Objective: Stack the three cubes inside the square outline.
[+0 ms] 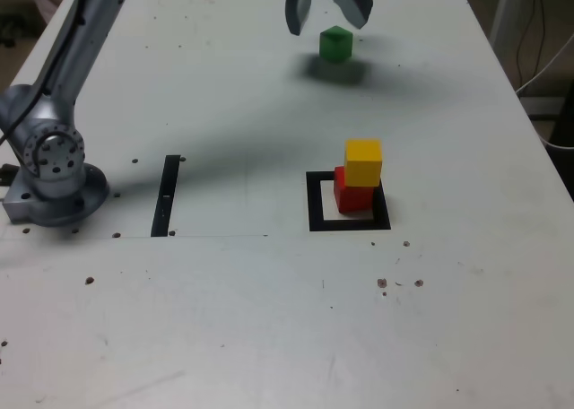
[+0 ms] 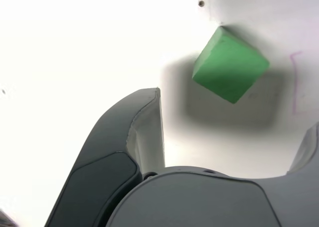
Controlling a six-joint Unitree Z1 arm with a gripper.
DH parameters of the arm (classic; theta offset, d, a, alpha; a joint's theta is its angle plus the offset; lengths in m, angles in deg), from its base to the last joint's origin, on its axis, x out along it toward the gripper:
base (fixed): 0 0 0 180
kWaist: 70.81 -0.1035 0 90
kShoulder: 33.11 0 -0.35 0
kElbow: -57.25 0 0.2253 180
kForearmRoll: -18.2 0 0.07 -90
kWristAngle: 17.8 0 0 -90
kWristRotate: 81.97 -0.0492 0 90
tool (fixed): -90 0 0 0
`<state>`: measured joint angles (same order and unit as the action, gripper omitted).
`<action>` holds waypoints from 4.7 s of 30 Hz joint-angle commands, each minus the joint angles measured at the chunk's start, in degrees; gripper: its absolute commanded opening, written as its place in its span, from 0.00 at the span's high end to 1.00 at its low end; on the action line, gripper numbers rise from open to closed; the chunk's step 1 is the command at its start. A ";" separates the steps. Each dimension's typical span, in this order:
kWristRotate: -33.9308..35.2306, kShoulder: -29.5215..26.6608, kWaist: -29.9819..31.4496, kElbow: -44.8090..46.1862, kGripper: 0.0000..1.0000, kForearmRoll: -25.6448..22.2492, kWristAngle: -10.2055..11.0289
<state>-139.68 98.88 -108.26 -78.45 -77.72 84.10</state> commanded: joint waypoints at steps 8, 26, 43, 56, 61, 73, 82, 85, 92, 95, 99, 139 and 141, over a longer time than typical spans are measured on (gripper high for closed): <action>-10.50 1.41 -0.08 1.82 0.01 4.31 3.32; -12.00 3.07 0.39 5.23 0.11 11.08 5.41; -12.06 0.60 0.47 10.84 0.19 16.49 6.21; -10.84 0.34 0.70 11.13 0.40 18.56 8.08; -10.16 0.00 0.71 11.34 0.50 18.85 8.14; -6.69 -0.81 0.95 11.47 0.72 19.18 6.72; -3.23 -3.21 1.07 10.54 0.89 18.91 3.03; -2.44 -4.65 1.48 10.16 0.91 18.79 2.06; 2.09 -9.58 4.35 8.07 0.97 14.13 1.64; 4.61 -11.91 6.24 7.21 0.97 10.13 1.78; 9.37 -15.07 9.73 6.94 0.97 3.64 1.12; 74.20 -18.76 50.94 14.69 1.00 -9.51 -0.54; 74.19 -17.37 51.24 13.31 1.00 -9.89 -0.52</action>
<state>-65.49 80.48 -57.34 -64.34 -86.96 83.56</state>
